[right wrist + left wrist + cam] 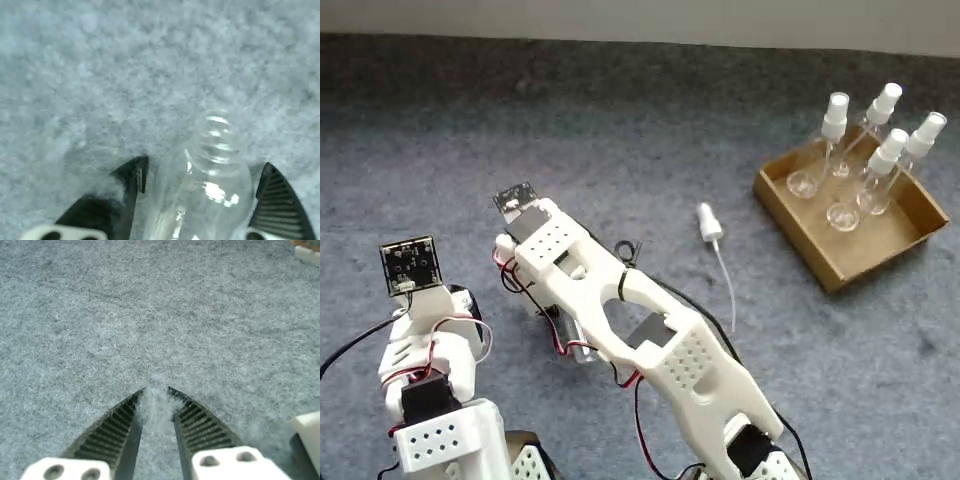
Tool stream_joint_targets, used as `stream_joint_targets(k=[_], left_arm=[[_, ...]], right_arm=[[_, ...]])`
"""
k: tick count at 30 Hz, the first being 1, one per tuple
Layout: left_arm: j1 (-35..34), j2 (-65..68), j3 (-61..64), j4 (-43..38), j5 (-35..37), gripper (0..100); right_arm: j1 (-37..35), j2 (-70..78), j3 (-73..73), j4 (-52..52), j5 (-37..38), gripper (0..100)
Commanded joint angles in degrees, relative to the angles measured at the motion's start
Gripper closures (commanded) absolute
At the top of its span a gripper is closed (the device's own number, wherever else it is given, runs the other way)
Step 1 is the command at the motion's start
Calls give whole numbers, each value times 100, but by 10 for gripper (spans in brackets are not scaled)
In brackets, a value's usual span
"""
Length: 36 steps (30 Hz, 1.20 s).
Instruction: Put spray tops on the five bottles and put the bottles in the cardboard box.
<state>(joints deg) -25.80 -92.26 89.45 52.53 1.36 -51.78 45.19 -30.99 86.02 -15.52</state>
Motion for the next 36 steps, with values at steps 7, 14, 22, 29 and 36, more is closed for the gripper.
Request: stream_joint_targets(k=[7,14,22,29,36], left_arm=[[242,-75,189,-484,35,966],[242,-75,189,-484,35,966],[242,-75,189,-484,35,966],[242,-75,189,-484,35,966],[242,-75,189,-484,35,966]], right_arm=[[479,13,-92,84,-70,837],[1138,22,-1771,1464,-35,838],[1886,-804,-2695,1534,0,838],[2589,-2185,-1921,1534,1152,837],[3468,-3380,-1112,1525,1319,835]])
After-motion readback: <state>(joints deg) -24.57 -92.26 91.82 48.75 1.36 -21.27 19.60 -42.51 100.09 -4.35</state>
